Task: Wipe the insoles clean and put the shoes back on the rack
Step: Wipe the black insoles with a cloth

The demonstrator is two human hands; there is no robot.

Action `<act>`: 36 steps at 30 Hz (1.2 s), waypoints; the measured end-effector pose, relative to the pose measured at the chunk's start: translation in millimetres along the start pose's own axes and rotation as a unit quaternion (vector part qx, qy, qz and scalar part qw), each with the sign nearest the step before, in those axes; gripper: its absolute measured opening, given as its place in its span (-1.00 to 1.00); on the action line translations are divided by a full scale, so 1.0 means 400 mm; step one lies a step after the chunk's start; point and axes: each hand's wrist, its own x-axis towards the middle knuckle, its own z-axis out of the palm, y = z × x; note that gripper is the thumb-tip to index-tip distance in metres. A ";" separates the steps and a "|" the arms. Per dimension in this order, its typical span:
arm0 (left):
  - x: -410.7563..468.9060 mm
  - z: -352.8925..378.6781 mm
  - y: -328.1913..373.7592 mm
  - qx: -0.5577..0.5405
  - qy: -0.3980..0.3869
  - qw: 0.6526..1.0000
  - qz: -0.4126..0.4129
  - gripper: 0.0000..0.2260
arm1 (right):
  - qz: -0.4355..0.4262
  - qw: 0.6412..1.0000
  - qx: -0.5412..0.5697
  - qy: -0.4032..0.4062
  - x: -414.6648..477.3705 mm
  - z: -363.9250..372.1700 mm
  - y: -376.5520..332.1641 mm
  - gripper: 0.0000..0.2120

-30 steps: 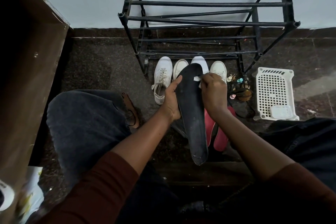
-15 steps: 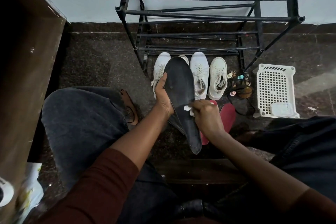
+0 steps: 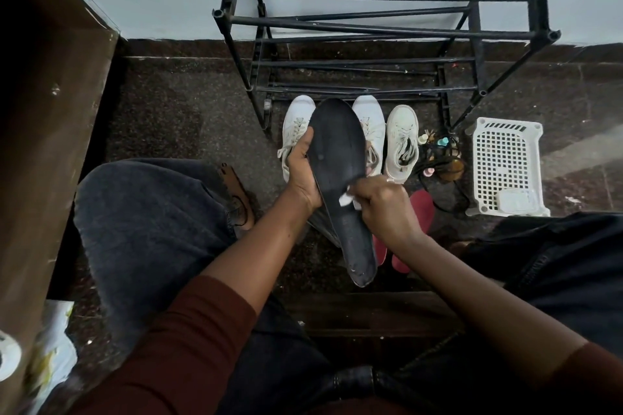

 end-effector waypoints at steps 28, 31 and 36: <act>0.032 -0.041 -0.020 0.117 0.015 0.993 0.006 -0.70 | 0.521 0.671 0.526 0.036 0.024 -0.025 0.010 -0.80; 0.038 -0.039 -0.026 0.108 0.029 0.994 0.008 -0.68 | 0.472 0.828 0.301 0.036 0.020 -0.048 -0.003 -0.81; 0.033 -0.028 -0.018 0.037 -0.002 0.999 0.003 -0.64 | 0.317 0.929 0.105 0.160 0.098 -0.101 -0.022 -0.88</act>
